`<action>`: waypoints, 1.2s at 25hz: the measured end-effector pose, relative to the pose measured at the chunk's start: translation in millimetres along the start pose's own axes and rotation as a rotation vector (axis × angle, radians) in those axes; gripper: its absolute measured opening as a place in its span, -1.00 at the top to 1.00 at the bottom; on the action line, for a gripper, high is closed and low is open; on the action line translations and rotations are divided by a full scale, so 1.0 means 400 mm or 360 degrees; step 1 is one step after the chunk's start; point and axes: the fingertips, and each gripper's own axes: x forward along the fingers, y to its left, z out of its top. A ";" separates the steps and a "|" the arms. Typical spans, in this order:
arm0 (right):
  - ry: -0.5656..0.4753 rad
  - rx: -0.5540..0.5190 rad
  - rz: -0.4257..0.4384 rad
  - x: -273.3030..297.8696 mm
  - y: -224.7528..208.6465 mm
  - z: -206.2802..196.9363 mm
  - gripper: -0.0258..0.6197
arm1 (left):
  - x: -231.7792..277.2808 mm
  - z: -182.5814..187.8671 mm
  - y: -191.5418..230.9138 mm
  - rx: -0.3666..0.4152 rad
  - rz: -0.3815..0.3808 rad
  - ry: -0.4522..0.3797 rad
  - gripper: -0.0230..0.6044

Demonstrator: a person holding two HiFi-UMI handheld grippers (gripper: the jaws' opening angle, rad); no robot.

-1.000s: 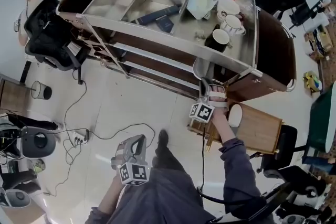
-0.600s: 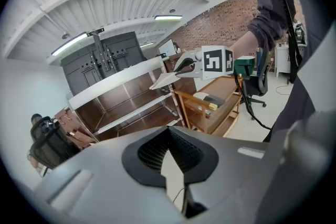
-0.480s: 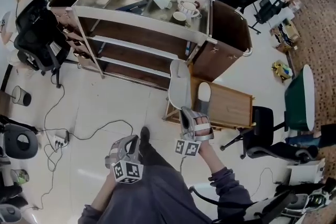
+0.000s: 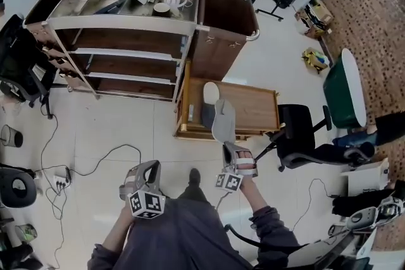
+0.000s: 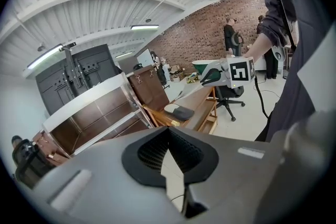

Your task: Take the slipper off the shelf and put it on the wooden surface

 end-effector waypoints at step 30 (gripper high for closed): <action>-0.0013 0.0348 0.0678 0.354 0.245 -0.499 0.43 | 0.228 0.284 -0.386 -0.0105 0.0111 0.0378 0.87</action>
